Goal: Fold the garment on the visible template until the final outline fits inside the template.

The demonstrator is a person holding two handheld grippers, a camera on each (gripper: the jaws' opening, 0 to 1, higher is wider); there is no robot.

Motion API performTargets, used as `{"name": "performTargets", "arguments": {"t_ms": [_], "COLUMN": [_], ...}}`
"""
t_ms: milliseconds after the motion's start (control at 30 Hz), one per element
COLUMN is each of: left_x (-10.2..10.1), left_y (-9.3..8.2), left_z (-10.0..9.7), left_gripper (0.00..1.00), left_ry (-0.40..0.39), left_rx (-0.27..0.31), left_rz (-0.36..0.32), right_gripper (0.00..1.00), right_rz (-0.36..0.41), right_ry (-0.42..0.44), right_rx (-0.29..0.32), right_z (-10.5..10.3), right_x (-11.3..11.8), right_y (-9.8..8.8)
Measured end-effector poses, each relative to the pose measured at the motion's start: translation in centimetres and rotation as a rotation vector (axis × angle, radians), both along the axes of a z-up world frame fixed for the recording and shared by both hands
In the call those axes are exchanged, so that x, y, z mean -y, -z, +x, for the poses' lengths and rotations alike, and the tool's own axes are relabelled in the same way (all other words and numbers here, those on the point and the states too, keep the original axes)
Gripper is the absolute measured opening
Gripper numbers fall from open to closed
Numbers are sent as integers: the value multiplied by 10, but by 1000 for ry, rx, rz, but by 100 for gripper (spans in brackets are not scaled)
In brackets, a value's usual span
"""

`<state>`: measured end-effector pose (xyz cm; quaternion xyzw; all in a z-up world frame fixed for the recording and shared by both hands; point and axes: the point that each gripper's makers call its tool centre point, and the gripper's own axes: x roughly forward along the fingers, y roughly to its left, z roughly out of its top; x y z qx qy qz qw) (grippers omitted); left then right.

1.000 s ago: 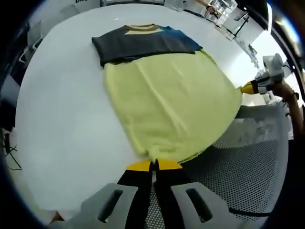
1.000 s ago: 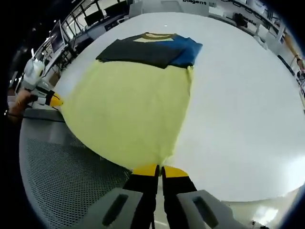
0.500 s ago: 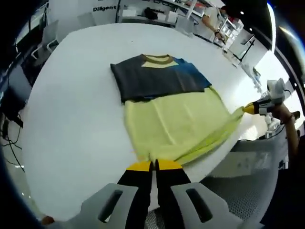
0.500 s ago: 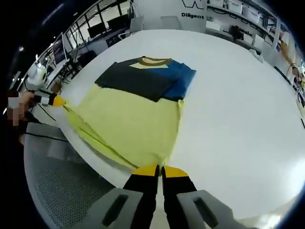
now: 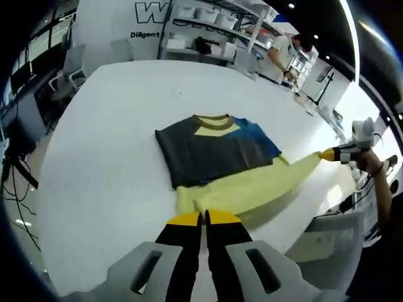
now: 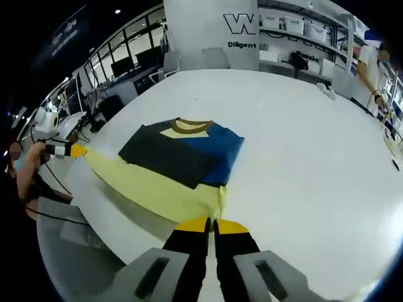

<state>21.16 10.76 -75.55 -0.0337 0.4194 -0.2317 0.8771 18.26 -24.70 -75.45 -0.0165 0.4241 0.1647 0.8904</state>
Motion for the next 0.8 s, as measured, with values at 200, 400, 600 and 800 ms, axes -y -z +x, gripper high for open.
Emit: {"name": "performTargets", "arguments": {"t_ms": [200, 400, 600, 800], "left_x": [0, 3, 5, 5], "left_y": [-9, -19, -31, -37], "left_z": [21, 42, 66, 91], "left_gripper": [0, 0, 0, 0], "left_ry": [-28, -49, -59, -65], "left_rx": [31, 65, 100, 130], "left_rz": [-25, -38, -42, -23], "right_gripper": [0, 0, 0, 0], "right_rz": [10, 14, 24, 44], "right_ry": [24, 35, 48, 52], "right_rx": [46, 78, 106, 133], "right_z": [26, 51, 71, 96], "right_x": [-1, -3, -2, -2], "right_y": [-12, -22, -32, -41]}}
